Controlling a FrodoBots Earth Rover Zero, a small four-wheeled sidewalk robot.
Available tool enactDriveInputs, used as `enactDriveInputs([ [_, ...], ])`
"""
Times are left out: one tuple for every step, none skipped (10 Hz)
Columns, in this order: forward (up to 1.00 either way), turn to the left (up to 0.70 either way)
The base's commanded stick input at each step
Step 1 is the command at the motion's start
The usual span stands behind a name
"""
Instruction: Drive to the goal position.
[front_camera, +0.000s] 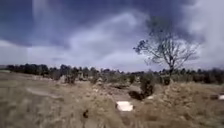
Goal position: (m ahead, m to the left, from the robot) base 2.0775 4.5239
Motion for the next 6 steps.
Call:
enactDriveInputs([
  [0.70, 0.27],
  [0.70, 0.27],
  [0.70, 0.27],
  [0.70, 0.27],
  [0.70, 0.27],
  [0.70, 0.27],
])
